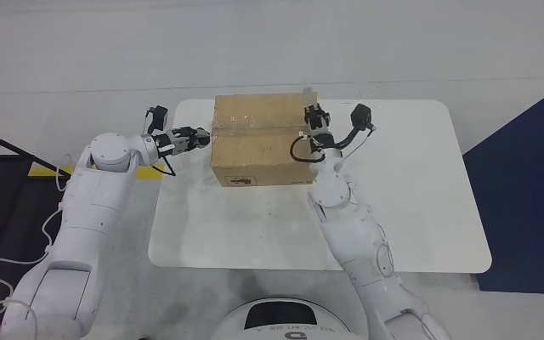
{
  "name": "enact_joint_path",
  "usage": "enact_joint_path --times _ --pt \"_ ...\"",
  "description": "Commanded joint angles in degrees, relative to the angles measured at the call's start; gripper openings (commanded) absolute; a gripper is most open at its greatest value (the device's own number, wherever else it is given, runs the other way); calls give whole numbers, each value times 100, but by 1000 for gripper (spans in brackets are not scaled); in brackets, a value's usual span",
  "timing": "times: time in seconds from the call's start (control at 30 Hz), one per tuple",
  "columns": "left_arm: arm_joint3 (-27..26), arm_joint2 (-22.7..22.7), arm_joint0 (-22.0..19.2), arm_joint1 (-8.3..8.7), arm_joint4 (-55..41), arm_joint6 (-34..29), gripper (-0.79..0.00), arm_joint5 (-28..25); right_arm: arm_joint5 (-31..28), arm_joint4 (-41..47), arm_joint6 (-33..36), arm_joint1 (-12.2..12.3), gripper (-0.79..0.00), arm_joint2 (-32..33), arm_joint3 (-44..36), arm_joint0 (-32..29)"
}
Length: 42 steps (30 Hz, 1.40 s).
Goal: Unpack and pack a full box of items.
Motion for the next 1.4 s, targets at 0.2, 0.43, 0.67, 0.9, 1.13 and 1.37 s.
enact_joint_path --times 0.2,0.43,0.67,0.9,1.13,1.37 --pt "2 0 0 0 2 1 -785 1 402 298 382 -49 0 -120 248 204" --pt "2 0 0 0 2 1 -785 1 648 481 758 -72 0 -213 203 263" --pt "2 0 0 0 2 1 -785 1 673 821 1066 -108 0 -300 329 374" --pt "2 0 0 0 2 1 -785 1 705 1023 1273 -175 0 -510 684 687" --pt "2 0 0 0 2 1 -785 1 512 1305 1536 -277 0 -783 1200 1116" --pt "2 0 0 0 2 1 -785 1 467 1231 1434 -292 0 -816 1283 1221"
